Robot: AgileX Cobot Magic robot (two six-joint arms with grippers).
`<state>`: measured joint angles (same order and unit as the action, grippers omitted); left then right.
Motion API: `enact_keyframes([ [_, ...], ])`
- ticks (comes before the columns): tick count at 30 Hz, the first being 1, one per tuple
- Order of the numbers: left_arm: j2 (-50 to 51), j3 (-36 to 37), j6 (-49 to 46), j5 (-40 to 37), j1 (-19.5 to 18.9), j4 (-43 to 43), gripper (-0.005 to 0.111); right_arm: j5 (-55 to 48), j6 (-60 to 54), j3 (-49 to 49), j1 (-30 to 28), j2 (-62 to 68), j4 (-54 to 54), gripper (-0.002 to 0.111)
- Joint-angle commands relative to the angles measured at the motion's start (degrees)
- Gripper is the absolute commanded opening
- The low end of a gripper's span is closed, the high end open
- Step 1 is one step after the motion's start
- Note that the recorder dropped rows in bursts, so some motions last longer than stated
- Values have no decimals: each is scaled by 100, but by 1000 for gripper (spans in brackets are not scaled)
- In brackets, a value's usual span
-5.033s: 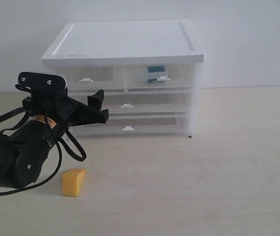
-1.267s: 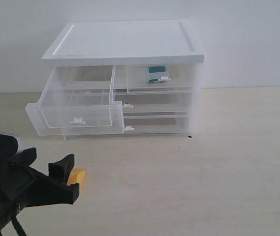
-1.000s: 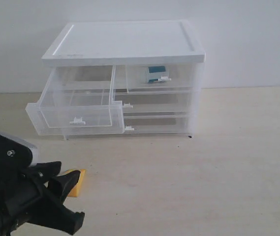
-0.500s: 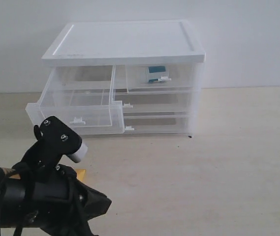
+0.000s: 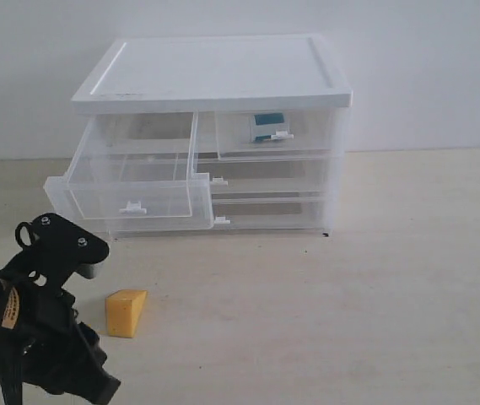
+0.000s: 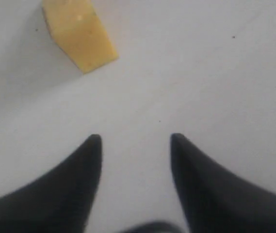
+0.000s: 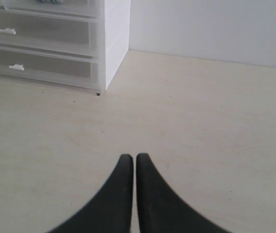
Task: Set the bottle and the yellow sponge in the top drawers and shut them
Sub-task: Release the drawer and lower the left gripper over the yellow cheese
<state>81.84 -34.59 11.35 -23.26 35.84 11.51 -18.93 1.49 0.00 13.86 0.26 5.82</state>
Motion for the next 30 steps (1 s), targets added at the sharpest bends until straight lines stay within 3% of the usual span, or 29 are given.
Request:
enact_keyframes([
  [1,152,-7,538,712,-26,494,89,50,-9,0,-13,-26,1,0],
  [3,343,151,538,1462,-26,494,91,50,-9,0,-13,-26,1,0],
  [8,1087,214,736,2379,-202,455,75,50,-9,0,-13,-26,1,0],
  [12,1057,214,670,2250,-268,481,74,50,-9,0,-13,-26,1,0],
  [19,230,214,700,1585,-268,899,59,50,-9,0,-13,-26,1,0],
  [25,-302,214,1298,1977,-401,1593,58,50,-9,0,-13,-26,1,0],
  [30,-343,317,1310,2326,-599,1593,45,50,-9,0,-13,-26,1,0],
])
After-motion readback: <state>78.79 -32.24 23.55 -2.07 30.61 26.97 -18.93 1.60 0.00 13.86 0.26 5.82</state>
